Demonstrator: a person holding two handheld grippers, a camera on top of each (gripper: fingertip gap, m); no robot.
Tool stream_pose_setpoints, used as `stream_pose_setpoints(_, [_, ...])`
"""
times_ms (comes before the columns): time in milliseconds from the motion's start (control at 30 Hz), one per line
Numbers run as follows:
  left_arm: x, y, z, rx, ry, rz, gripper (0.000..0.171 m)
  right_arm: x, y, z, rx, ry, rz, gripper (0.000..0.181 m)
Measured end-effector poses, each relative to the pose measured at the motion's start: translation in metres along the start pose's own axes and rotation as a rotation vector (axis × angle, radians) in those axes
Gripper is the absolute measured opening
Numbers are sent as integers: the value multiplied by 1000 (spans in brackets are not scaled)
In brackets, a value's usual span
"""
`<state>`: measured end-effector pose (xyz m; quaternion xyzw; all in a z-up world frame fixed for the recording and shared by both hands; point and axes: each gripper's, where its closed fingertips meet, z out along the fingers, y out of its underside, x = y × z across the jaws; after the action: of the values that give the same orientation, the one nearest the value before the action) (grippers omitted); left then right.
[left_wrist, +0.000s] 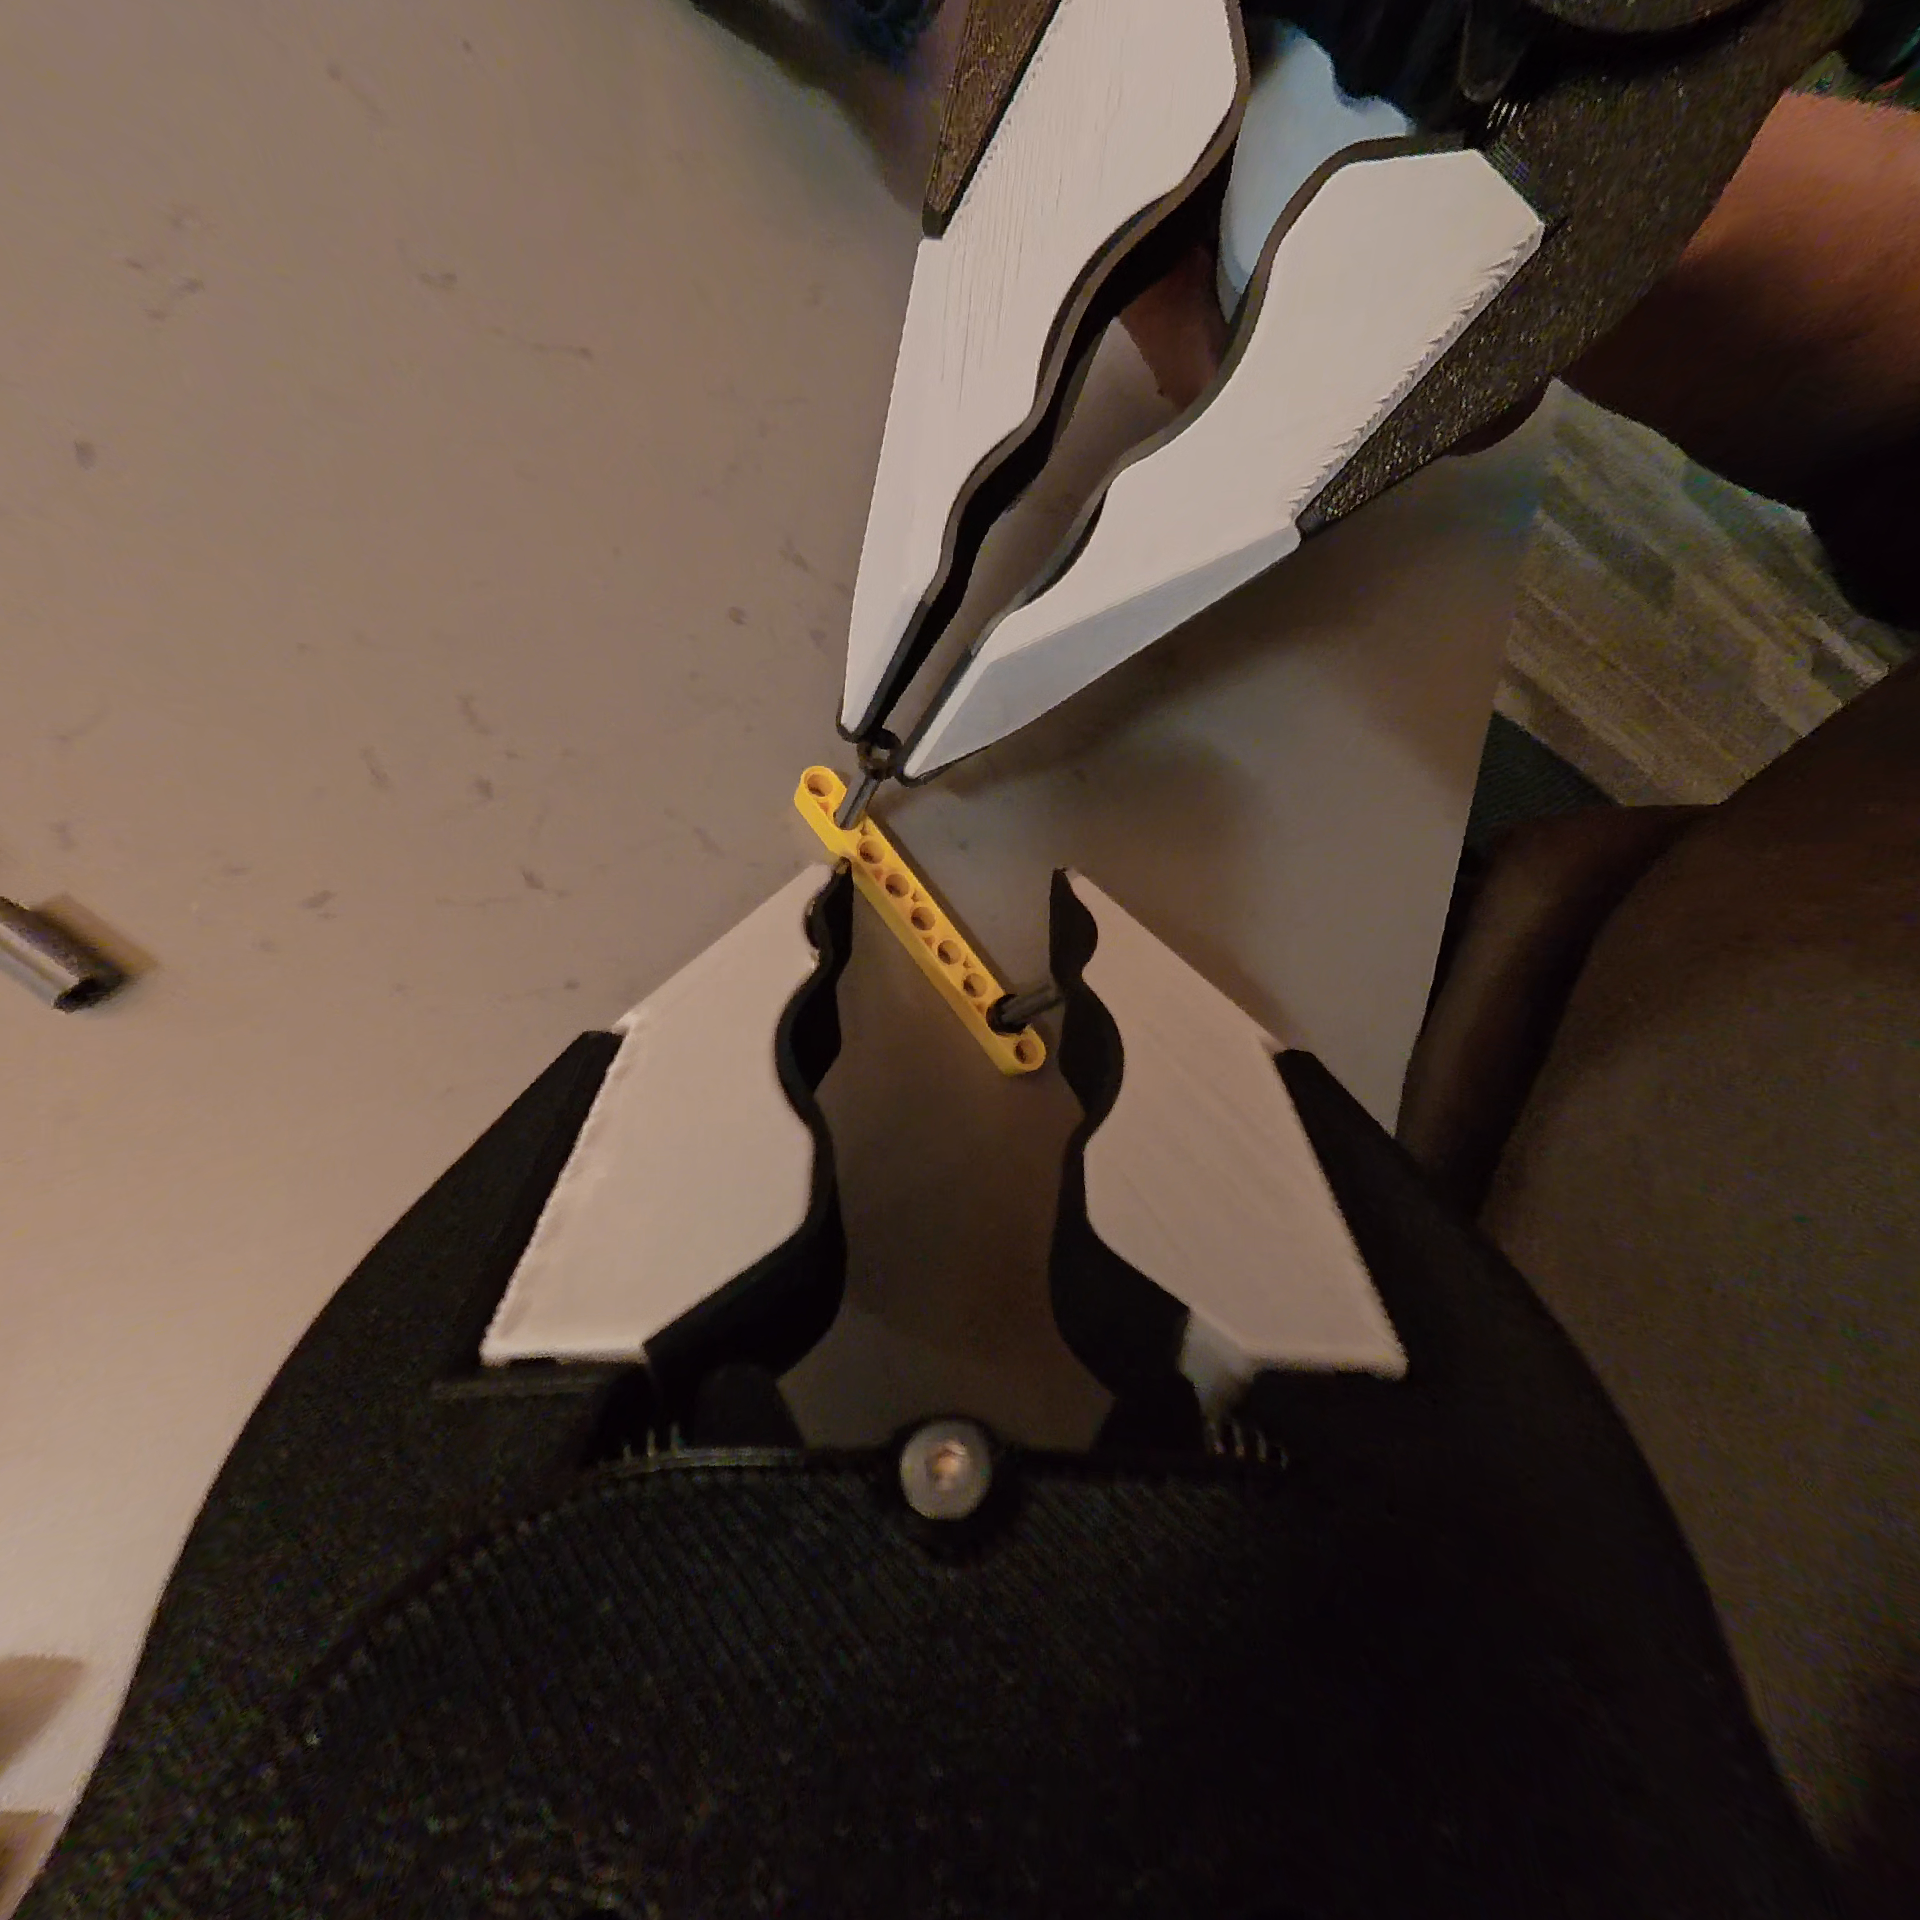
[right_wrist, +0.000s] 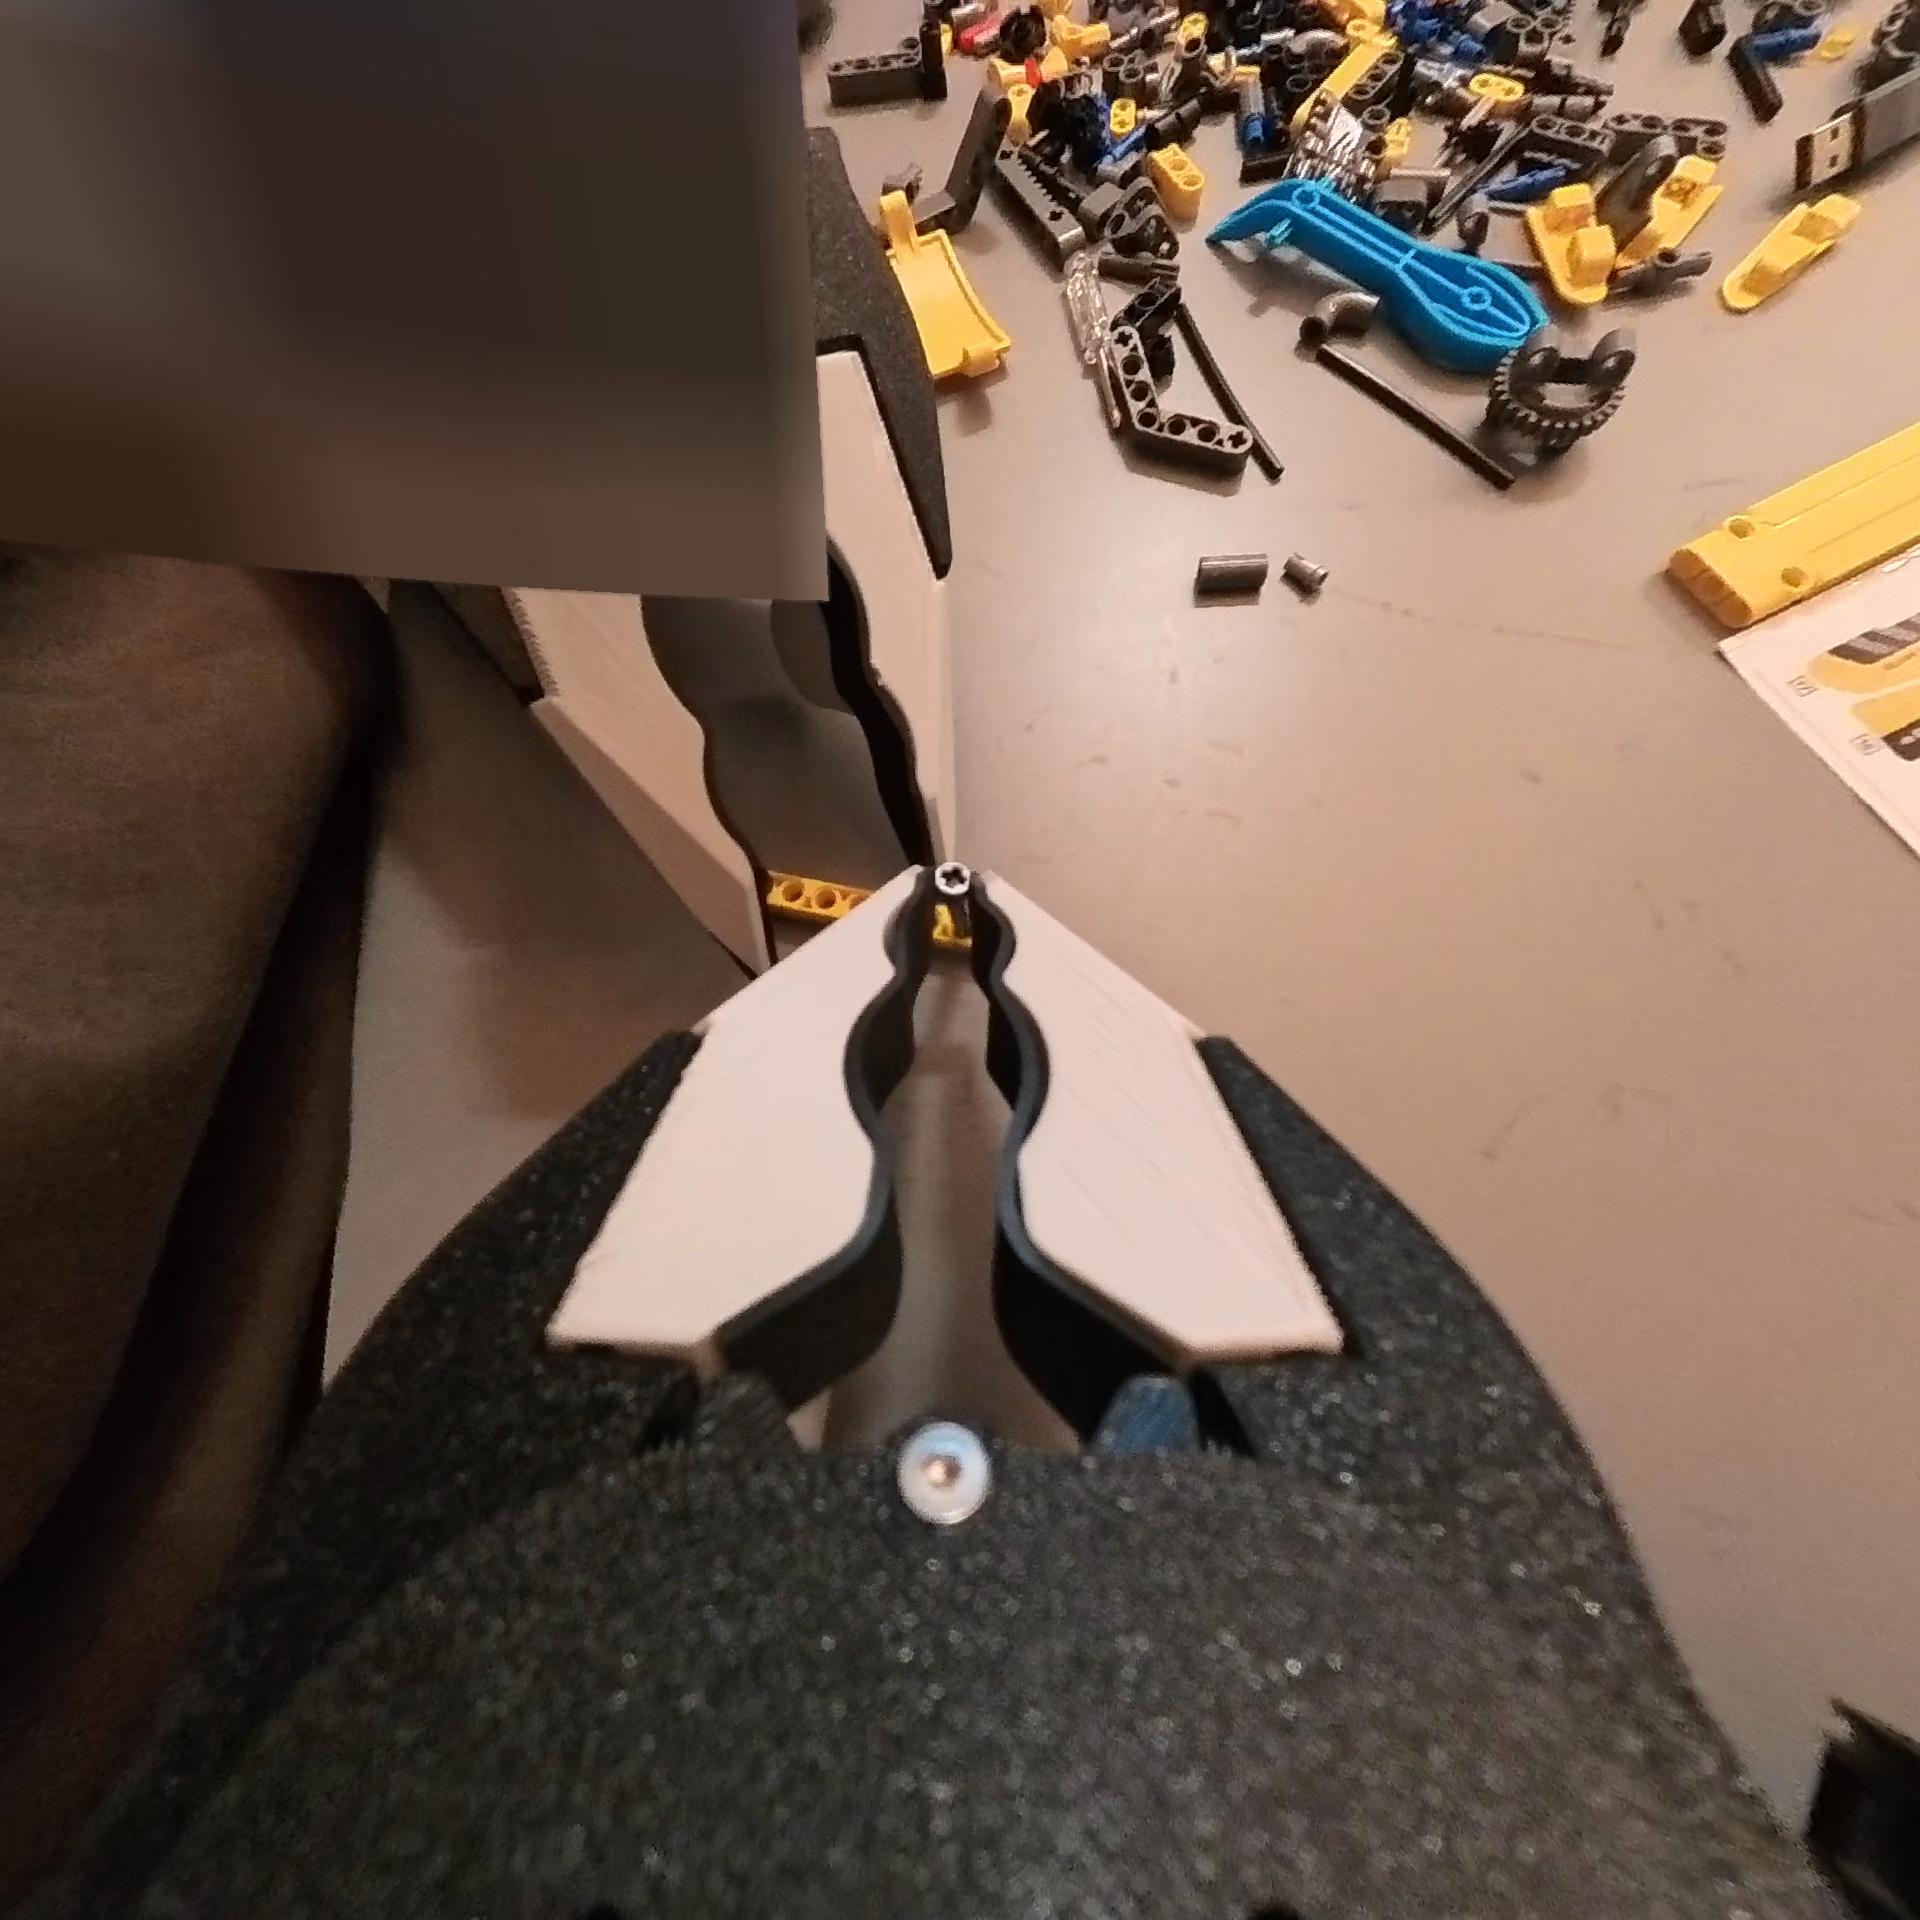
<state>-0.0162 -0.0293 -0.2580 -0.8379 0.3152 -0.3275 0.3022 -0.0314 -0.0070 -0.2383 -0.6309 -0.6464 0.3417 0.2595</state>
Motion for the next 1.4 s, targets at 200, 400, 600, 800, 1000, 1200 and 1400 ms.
stream_pose_setpoints(200, [-1, 1, 0, -3, -6, 2, 36, 1, 0, 0, 15, 16, -21, 6])
stream_pose_setpoints(400, [-1, 1, 1, -6, -11, 5, 36, 1, 0, 0, 52, 33, -44, 6])
stream_pose_setpoints(600, [-1, -7, -5, 51, 21, -37, 34, 0, 0, 0, 82, 58, -73, 6])
stream_pose_setpoints(800, [-13, -36, -27, 269, 173, -310, 17, -1, 0, 0, 93, 70, -91, 6])
stream_pose_setpoints(1000, [-27, -35, -24, 239, 151, -380, 17, -1, 0, 0, 99, 80, -111, 6])
stream_pose_setpoints(1200, [-22, -30, -15, 147, 182, -369, 20, 0, 0, 0, 104, 80, -127, 6])
stream_pose_setpoints(1400, [-22, -25, -12, 86, 179, -341, 21, -1, 0, 0, 102, 77, -137, 6])
